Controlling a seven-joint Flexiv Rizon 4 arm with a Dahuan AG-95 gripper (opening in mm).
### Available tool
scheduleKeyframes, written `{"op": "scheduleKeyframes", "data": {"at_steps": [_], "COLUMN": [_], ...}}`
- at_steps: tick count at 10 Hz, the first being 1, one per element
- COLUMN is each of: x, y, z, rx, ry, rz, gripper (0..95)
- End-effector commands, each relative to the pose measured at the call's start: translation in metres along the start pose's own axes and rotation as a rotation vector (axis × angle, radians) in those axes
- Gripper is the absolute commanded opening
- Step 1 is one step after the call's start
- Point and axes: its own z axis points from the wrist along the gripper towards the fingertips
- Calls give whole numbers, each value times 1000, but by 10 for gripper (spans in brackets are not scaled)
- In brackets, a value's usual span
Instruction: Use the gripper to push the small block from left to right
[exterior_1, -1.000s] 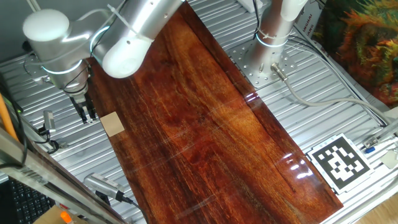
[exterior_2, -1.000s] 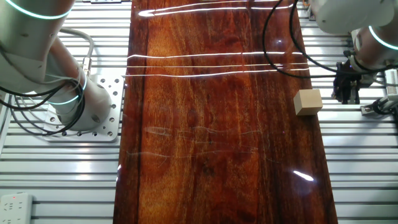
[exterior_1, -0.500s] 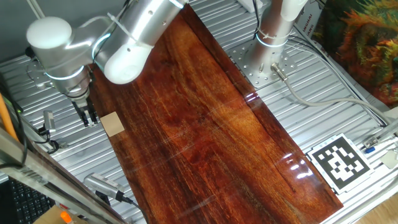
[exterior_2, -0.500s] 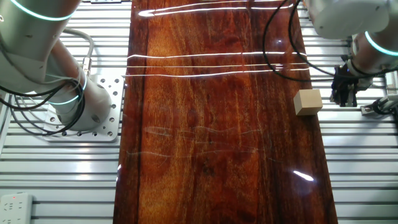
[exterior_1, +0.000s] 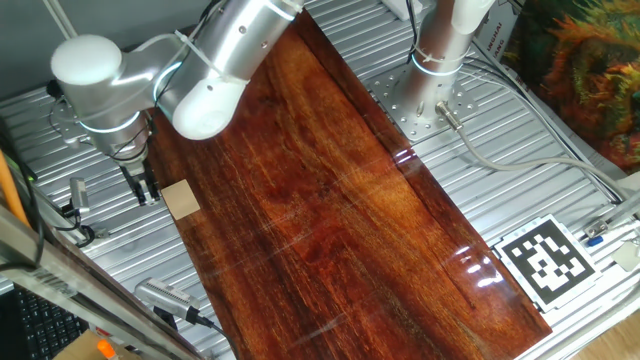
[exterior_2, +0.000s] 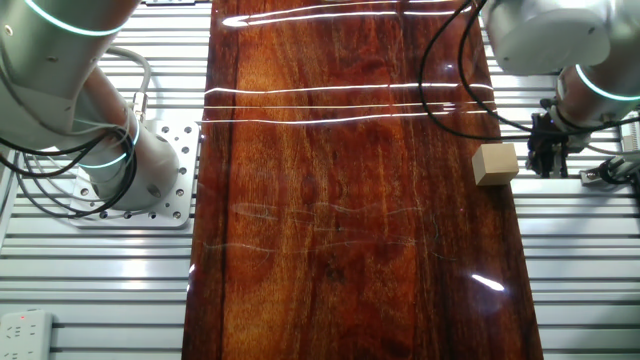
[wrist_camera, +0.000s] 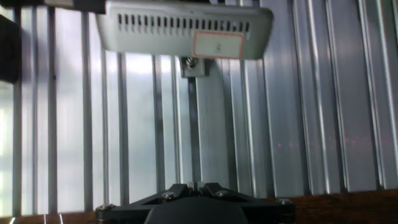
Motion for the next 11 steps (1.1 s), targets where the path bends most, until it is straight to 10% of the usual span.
{"op": "scheduleKeyframes", "data": {"at_steps": [1,11], "x": [-4,-8], "y": [2,6], "z": [2,14], "rx": [0,-1], "ry": [2,4], "rz": [1,-6], "gripper": [0,0]}}
